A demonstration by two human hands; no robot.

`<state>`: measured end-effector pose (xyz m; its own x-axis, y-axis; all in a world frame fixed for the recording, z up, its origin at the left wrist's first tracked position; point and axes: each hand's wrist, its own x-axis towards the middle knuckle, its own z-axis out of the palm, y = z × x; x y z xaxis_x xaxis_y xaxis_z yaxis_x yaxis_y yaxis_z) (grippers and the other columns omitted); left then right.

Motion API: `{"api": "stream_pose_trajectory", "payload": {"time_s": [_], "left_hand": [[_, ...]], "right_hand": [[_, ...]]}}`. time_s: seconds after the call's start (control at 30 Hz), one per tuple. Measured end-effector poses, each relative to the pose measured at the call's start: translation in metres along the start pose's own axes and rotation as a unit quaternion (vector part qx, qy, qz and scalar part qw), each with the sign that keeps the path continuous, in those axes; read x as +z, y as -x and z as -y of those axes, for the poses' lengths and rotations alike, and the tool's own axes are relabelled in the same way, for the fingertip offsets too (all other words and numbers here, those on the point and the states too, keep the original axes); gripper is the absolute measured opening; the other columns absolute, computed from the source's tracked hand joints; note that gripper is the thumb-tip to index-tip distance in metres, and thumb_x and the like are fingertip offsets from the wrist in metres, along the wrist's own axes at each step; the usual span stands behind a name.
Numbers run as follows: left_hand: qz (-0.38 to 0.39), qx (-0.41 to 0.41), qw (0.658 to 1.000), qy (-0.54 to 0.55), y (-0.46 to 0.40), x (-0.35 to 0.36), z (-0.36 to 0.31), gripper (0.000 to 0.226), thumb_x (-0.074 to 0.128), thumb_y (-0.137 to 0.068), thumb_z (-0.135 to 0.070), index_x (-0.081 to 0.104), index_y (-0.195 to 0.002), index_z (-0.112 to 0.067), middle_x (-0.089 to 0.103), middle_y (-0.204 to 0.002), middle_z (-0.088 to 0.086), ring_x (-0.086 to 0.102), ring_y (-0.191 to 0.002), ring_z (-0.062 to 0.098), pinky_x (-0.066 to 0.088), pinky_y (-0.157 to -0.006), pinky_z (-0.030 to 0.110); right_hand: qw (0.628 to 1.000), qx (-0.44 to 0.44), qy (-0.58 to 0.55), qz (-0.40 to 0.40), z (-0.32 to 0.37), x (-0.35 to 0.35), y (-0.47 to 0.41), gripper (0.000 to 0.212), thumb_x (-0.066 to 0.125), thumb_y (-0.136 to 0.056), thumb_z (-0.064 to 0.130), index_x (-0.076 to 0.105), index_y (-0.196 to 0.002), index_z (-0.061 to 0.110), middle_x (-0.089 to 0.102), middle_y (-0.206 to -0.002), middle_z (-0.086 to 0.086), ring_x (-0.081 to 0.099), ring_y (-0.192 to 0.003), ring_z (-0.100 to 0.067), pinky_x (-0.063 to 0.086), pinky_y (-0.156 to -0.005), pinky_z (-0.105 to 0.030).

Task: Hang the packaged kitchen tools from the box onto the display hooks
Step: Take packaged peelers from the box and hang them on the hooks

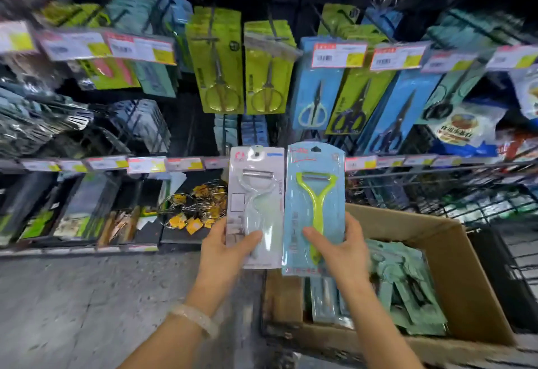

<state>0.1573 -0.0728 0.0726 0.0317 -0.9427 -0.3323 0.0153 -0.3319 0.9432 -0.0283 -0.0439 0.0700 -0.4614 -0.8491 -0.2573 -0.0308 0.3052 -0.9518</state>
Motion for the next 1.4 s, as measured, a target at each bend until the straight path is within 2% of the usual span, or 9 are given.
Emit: {"api": "stream_pose_trajectory", "payload": {"time_s": [0.27, 0.47, 0.63, 0.77, 0.87, 1.0, 1.2, 1.3, 1.4], "left_hand": [[-0.031, 0.083, 0.995, 0.042, 0.020, -0.121, -0.045, 0.028, 0.074, -0.077, -0.001, 0.063, -0.099, -0.016, 0.072, -0.094, -0.005, 0.068, -0.083, 0.006, 0.051, -0.065, 0.010], [-0.071, 0.140, 0.987, 0.042, 0.031, -0.207, -0.080, 0.036, 0.080, -0.072, -0.015, 0.062, -0.103, -0.012, 0.073, -0.093, -0.011, 0.067, -0.089, 0.002, 0.053, -0.071, 0.014], [-0.078, 0.166, 0.981, 0.067, 0.029, -0.247, -0.110, 0.049, 0.081, -0.071, -0.022, 0.058, -0.114, -0.013, 0.067, -0.112, -0.003, 0.064, -0.104, 0.018, 0.055, -0.082, 0.032], [-0.102, 0.183, 0.976, 0.063, 0.012, -0.262, -0.129, 0.102, 0.085, -0.048, -0.058, 0.051, -0.130, -0.009, 0.056, -0.134, 0.009, 0.053, -0.124, 0.029, 0.049, -0.097, 0.050], [-0.101, 0.203, 0.972, 0.063, -0.003, -0.266, -0.153, 0.090, 0.085, -0.054, -0.057, 0.054, -0.127, -0.014, 0.060, -0.129, 0.005, 0.058, -0.118, 0.025, 0.051, -0.094, 0.048], [-0.092, 0.240, 0.965, 0.055, -0.028, -0.268, -0.188, 0.036, 0.077, -0.074, -0.015, 0.064, -0.107, -0.013, 0.073, -0.101, 0.002, 0.069, -0.095, 0.024, 0.057, -0.079, 0.036], [-0.101, 0.279, 0.953, 0.058, -0.062, -0.268, -0.241, 0.051, 0.079, -0.069, -0.024, 0.061, -0.115, -0.015, 0.071, -0.109, 0.001, 0.068, -0.099, 0.017, 0.055, -0.088, 0.040], [-0.102, 0.297, 0.948, 0.054, -0.076, -0.266, -0.263, 0.071, 0.078, -0.060, -0.038, 0.056, -0.125, -0.016, 0.068, -0.116, -0.001, 0.065, -0.105, 0.017, 0.053, -0.092, 0.040], [-0.116, 0.316, 0.940, 0.061, -0.090, -0.267, -0.278, 0.050, 0.076, -0.069, -0.022, 0.060, -0.116, -0.015, 0.072, -0.107, 0.000, 0.069, -0.094, 0.015, 0.058, -0.083, 0.033]], "right_hand": [[0.994, -0.102, -0.006, 0.030, 0.060, 0.104, 0.063, 0.057, 0.082, -0.070, 0.015, 0.053, -0.118, 0.016, 0.066, -0.108, 0.002, 0.064, -0.094, -0.008, 0.053, -0.085, -0.030], [0.989, -0.144, -0.009, 0.038, 0.089, 0.172, 0.097, 0.093, 0.084, -0.055, 0.050, 0.043, -0.134, 0.022, 0.059, -0.127, 0.002, 0.056, -0.117, -0.020, 0.047, -0.098, -0.047], [0.978, -0.197, -0.007, 0.066, 0.122, 0.212, 0.109, 0.085, 0.083, -0.068, 0.031, 0.039, -0.139, 0.015, 0.050, -0.134, 0.001, 0.048, -0.125, -0.020, 0.041, -0.105, -0.043], [0.967, -0.246, -0.005, 0.073, 0.152, 0.239, 0.109, 0.096, 0.082, -0.065, 0.041, 0.031, -0.144, 0.021, 0.044, -0.143, 0.001, 0.042, -0.131, -0.021, 0.037, -0.107, -0.046], [0.963, -0.258, -0.028, 0.064, 0.176, 0.251, 0.098, 0.092, 0.082, -0.063, 0.044, 0.035, -0.140, 0.022, 0.049, -0.138, 0.002, 0.047, -0.126, -0.021, 0.041, -0.103, -0.048], [0.958, -0.277, -0.049, 0.060, 0.211, 0.266, 0.076, 0.079, 0.084, -0.065, 0.033, 0.042, -0.131, 0.027, 0.056, -0.121, 0.009, 0.055, -0.112, -0.017, 0.047, -0.096, -0.044], [0.943, -0.317, -0.080, 0.059, 0.263, 0.287, 0.041, 0.072, 0.085, -0.064, 0.029, 0.040, -0.120, 0.039, 0.051, -0.110, 0.026, 0.054, -0.108, -0.012, 0.047, -0.091, -0.035], [0.937, -0.329, -0.088, 0.075, 0.283, 0.297, 0.023, 0.079, 0.085, -0.064, 0.033, 0.041, -0.130, 0.032, 0.053, -0.120, 0.018, 0.052, -0.114, -0.012, 0.046, -0.094, -0.036], [0.931, -0.342, -0.093, 0.092, 0.300, 0.305, 0.007, 0.078, 0.084, -0.065, 0.033, 0.039, -0.130, 0.033, 0.052, -0.119, 0.017, 0.052, -0.113, -0.012, 0.047, -0.096, -0.040]]}}
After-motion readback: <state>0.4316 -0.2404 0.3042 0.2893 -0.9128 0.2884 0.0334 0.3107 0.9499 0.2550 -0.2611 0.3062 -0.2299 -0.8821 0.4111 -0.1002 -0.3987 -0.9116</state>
